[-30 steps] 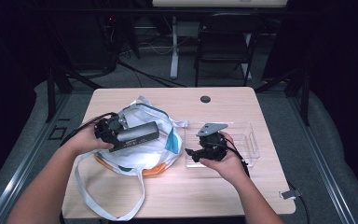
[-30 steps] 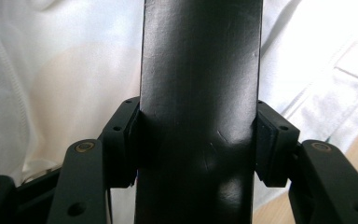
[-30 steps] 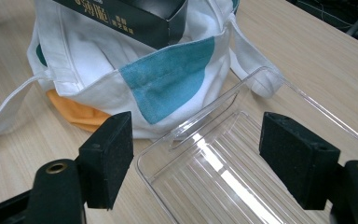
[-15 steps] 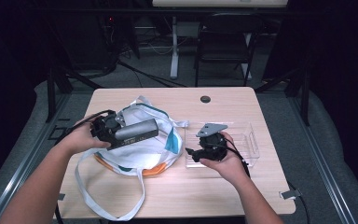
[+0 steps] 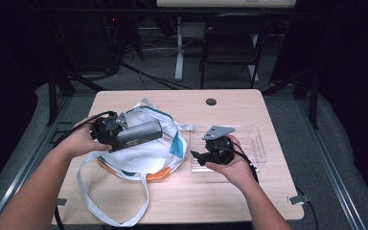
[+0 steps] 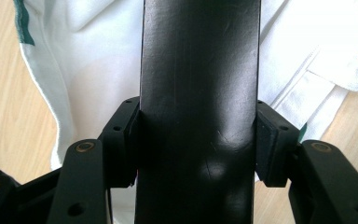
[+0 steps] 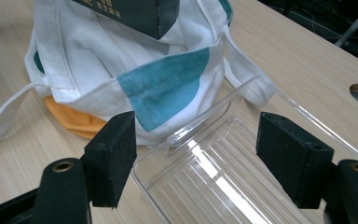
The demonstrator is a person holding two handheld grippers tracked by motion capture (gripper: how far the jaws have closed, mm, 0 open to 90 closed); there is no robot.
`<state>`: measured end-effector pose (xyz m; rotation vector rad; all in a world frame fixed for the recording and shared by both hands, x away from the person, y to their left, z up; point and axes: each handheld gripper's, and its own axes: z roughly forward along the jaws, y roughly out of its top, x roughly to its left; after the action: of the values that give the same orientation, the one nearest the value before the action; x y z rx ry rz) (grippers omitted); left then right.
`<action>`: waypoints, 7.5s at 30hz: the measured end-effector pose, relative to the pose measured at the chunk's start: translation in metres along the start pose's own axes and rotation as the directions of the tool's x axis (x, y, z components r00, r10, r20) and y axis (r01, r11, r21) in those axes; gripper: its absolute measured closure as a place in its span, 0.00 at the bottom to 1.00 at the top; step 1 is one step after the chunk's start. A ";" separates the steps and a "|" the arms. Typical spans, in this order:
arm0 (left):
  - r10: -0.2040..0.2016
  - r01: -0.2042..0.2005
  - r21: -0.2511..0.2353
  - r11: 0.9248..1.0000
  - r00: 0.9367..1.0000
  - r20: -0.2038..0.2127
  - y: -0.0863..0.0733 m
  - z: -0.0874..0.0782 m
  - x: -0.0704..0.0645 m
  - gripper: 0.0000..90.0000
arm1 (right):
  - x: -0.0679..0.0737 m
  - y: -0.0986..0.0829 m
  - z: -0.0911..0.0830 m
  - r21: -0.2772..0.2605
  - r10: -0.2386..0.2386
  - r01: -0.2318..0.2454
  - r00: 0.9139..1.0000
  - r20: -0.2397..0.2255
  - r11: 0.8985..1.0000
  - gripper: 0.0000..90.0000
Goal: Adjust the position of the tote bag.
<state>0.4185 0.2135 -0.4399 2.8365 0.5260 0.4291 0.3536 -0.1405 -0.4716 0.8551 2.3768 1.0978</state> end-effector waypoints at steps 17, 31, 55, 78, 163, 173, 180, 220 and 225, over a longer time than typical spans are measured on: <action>0.007 -0.008 -0.031 0.999 1.000 -0.007 0.008 -0.019 -0.005 0.48 | -0.006 0.008 -0.015 0.010 -0.066 0.066 0.998 -0.025 0.998 0.36; 0.031 -0.032 -0.072 0.997 0.999 -0.006 0.018 -0.030 -0.011 0.48 | -0.014 0.016 -0.028 0.157 -0.234 0.242 0.970 -0.067 0.957 0.43; 0.127 -0.126 -0.085 0.988 0.992 0.008 0.056 -0.031 -0.024 0.48 | -0.025 0.059 -0.034 0.216 -0.410 0.440 0.896 -0.171 0.872 0.34; 0.249 -0.242 -0.132 0.961 0.968 0.037 0.103 -0.024 -0.054 0.48 | -0.013 0.098 -0.021 0.211 -0.524 0.572 0.816 -0.246 0.792 0.34; 0.255 -0.224 -0.239 0.945 0.961 0.104 0.131 -0.023 -0.064 0.42 | -0.019 0.087 0.001 0.280 -0.453 0.562 0.811 -0.370 0.778 0.46; 0.225 -0.194 -0.252 0.948 0.969 0.099 0.129 -0.029 -0.061 0.35 | -0.021 0.088 0.000 0.284 -0.445 0.557 0.815 -0.372 0.781 0.46; 0.199 -0.170 -0.259 0.951 0.975 0.094 0.122 -0.034 -0.059 0.35 | -0.025 0.086 -0.002 0.289 -0.446 0.554 0.818 -0.362 0.781 0.46; 0.066 -0.050 -0.177 0.983 0.994 0.086 0.074 -0.017 -0.038 0.39 | -0.093 0.034 -0.038 0.398 -0.370 0.428 0.904 -0.215 0.811 0.46; 0.053 -0.039 -0.164 0.986 0.995 0.080 0.071 -0.014 -0.037 0.40 | -0.097 0.027 -0.035 0.415 -0.365 0.420 0.907 -0.209 0.807 0.46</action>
<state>0.4036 0.1370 -0.4165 2.7008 0.3914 0.3422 0.4159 -0.2106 -0.4202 0.3895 2.7938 0.4413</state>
